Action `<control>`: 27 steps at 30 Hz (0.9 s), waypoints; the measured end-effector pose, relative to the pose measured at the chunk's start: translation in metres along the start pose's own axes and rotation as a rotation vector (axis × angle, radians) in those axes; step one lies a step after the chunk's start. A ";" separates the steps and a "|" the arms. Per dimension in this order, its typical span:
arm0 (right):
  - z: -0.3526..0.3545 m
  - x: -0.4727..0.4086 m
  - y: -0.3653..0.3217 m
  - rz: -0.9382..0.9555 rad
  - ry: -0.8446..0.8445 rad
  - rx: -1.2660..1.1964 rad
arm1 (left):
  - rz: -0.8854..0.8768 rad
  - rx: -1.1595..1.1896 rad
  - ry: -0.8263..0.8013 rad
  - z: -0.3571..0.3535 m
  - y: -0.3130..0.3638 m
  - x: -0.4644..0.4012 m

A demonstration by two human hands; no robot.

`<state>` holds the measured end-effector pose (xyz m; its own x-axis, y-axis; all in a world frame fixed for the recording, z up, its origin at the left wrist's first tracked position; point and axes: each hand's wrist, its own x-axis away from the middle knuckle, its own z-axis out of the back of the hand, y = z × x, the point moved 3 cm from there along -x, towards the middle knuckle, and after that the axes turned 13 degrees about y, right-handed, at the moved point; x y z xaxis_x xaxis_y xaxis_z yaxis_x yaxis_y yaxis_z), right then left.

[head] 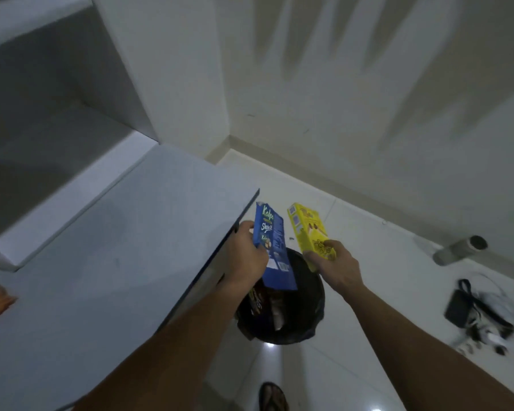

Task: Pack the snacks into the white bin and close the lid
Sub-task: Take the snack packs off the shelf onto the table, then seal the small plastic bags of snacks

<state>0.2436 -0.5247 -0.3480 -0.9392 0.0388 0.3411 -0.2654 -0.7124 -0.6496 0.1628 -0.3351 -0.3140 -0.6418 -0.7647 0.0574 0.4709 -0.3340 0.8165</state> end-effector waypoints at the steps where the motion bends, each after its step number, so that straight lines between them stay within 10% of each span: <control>1: -0.006 0.000 0.014 -0.026 -0.017 0.022 | 0.005 -0.020 -0.017 -0.010 -0.010 0.003; 15: -0.100 -0.020 0.119 -0.176 -0.147 0.088 | 0.195 -0.215 -0.182 -0.094 -0.134 0.011; 27: -0.035 -0.003 -0.022 0.087 -0.198 0.135 | 0.111 -0.297 -0.406 -0.008 -0.038 -0.016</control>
<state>0.2441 -0.4844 -0.3583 -0.8926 -0.1551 0.4233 -0.1420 -0.7945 -0.5905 0.1601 -0.3151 -0.3507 -0.7338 -0.5482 0.4012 0.6631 -0.4500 0.5982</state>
